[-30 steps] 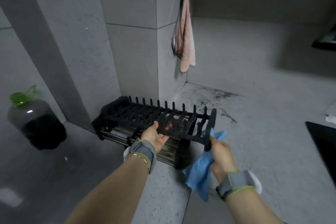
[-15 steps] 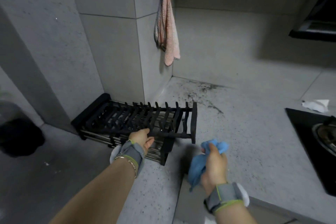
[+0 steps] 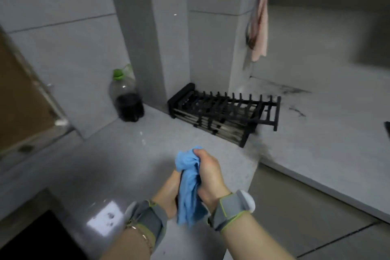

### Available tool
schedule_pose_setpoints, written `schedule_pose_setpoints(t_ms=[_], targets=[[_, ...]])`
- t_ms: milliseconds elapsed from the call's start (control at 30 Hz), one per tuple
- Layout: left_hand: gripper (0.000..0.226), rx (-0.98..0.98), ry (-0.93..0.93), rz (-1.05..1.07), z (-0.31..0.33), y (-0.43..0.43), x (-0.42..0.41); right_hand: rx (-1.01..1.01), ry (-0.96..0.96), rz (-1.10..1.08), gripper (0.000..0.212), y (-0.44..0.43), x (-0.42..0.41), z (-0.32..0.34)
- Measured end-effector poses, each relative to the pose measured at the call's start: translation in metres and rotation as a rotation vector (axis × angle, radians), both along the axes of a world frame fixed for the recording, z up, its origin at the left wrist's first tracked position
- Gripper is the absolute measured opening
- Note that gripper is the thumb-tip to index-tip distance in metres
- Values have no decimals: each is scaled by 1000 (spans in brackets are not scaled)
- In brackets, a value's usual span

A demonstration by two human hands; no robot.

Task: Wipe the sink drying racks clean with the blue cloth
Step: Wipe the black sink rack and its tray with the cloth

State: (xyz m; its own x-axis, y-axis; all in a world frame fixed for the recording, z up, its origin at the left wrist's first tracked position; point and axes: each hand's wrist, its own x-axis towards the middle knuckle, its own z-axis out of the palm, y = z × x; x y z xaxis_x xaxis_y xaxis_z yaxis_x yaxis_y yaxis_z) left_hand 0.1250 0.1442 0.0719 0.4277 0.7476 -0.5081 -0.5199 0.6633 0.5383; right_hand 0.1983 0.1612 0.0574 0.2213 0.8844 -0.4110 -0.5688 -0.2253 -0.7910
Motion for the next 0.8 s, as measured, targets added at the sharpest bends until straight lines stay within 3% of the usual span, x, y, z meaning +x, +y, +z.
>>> schedule_pose_setpoints(t_ms=[33, 200, 267, 367, 433, 500, 567, 667, 800], targets=[[34, 23, 25, 28, -1, -16, -25, 48, -225, 55, 13, -12, -22, -6], [32, 21, 248, 111, -24, -118, -119, 246, -1111, 376, 62, -100, -88, -50], [34, -24, 317, 60, -35, -151, -133, 269, -1472, 426, 57, -123, -88, -70], [30, -85, 526, -54, -56, -211, -166, 177, -1832, 594, 27, -175, -109, -112], [23, -71, 642, -137, -72, -249, -186, 133, -1880, 775, 40, -221, -129, -141], [13, -55, 718, -9, -84, -271, -203, 104, -1889, 902, 67, -258, -138, -162], [12, -135, 674, 174, -88, -302, -236, 138, -1888, 897, 81, -294, -162, -153], [20, -210, 677, 409, -98, -349, -291, 222, -1923, 985, 83, -329, -205, -145], [25, -303, 692, 765, -109, -398, -346, 424, -1930, 1216, 65, -373, -260, -148]])
